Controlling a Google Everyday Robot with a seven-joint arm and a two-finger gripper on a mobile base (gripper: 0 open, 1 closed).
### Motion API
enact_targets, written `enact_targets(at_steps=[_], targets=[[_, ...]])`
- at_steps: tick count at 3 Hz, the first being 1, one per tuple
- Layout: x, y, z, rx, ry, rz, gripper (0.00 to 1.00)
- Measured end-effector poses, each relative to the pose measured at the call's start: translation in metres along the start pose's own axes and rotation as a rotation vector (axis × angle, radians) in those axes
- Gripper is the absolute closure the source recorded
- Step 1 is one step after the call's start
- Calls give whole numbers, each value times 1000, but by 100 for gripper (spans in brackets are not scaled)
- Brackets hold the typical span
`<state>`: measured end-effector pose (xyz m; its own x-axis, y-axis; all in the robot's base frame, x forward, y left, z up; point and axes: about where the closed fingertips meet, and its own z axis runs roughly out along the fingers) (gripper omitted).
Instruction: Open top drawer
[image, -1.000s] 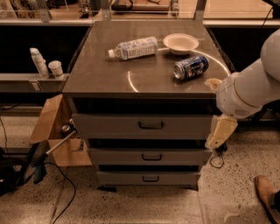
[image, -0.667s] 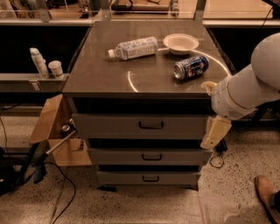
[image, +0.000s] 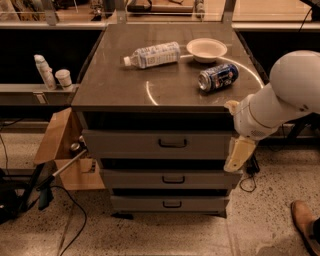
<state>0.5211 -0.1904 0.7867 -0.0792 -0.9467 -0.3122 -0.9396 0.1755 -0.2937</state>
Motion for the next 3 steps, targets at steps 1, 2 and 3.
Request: enact_targets(at_steps=[1, 2, 3], targets=[[1, 3, 6, -12, 12, 3, 0], [10, 11, 23, -48, 24, 29, 0], [17, 18, 33, -69, 36, 45, 0]])
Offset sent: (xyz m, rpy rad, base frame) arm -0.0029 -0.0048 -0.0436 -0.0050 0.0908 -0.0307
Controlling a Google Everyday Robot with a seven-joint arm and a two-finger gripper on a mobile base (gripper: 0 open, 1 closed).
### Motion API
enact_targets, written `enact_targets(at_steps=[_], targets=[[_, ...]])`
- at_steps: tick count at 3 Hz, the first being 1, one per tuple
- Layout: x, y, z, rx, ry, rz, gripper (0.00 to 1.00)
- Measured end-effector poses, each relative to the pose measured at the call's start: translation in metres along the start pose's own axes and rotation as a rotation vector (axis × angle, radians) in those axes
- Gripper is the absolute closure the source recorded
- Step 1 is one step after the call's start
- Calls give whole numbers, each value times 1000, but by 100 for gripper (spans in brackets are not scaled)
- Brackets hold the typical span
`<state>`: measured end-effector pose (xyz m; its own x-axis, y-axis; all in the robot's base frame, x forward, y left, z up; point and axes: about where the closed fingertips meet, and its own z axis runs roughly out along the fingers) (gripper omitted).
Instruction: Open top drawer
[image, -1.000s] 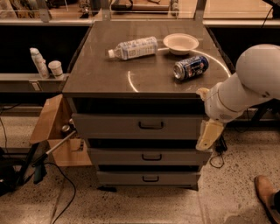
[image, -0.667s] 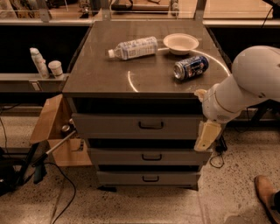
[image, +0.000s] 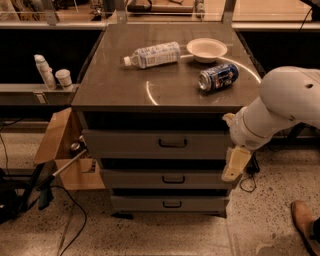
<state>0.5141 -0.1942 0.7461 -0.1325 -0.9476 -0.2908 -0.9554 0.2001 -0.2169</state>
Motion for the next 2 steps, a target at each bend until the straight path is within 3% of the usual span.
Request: enact_targets(at_steps=[1, 2], targets=[[7, 7, 10, 1, 12, 5, 0], [6, 10, 29, 43, 12, -18, 0]])
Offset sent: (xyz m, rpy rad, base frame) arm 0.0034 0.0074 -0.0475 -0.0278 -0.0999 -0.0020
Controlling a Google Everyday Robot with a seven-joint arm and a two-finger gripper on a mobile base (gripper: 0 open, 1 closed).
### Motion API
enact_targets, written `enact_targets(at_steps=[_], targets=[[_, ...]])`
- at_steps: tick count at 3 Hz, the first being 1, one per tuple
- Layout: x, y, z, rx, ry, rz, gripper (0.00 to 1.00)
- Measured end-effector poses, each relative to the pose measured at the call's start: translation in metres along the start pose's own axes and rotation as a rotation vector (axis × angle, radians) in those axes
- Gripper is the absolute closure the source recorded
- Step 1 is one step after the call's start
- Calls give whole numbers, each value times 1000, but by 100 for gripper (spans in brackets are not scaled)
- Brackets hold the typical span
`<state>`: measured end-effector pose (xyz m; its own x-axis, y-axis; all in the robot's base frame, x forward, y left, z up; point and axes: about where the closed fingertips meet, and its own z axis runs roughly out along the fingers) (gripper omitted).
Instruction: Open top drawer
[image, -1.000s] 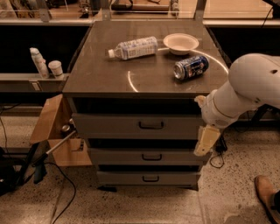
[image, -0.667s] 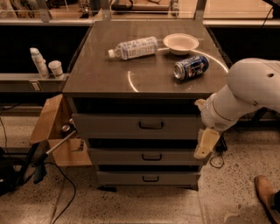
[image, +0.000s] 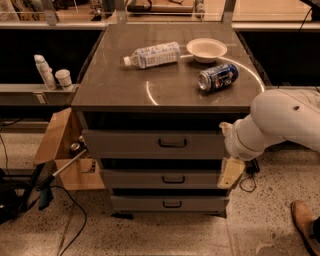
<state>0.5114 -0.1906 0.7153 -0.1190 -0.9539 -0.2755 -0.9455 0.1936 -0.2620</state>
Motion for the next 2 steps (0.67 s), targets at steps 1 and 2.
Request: enact_targets(at_steps=[1, 2], targets=[[-6, -3, 11, 36, -12, -23, 0], [-19, -7, 17, 36, -42, -73, 0]])
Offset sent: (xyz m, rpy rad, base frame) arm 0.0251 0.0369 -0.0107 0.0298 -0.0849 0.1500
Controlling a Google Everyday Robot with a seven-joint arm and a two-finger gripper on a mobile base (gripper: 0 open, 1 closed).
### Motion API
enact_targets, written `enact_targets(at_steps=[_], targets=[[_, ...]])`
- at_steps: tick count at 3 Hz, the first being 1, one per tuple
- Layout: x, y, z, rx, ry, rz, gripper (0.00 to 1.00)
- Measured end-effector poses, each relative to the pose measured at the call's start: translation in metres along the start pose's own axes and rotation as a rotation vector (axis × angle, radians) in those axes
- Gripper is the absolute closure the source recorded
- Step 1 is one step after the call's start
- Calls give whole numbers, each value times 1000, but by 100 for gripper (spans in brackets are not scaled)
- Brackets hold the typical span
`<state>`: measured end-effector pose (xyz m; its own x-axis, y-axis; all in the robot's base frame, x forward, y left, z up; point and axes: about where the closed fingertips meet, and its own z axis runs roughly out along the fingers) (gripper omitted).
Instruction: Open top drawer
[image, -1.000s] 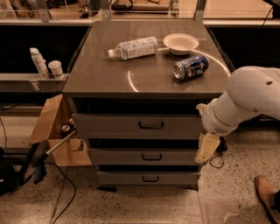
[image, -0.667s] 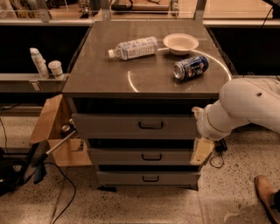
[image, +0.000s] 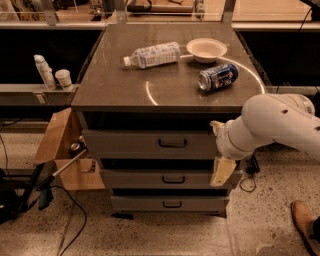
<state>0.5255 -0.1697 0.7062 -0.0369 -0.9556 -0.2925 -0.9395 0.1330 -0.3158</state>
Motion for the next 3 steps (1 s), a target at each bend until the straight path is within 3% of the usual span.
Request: enact_targets(at_steps=[1, 3], targets=[[-11, -4, 5, -11, -28, -51, 0], [-19, -4, 20, -85, -45, -81, 0]])
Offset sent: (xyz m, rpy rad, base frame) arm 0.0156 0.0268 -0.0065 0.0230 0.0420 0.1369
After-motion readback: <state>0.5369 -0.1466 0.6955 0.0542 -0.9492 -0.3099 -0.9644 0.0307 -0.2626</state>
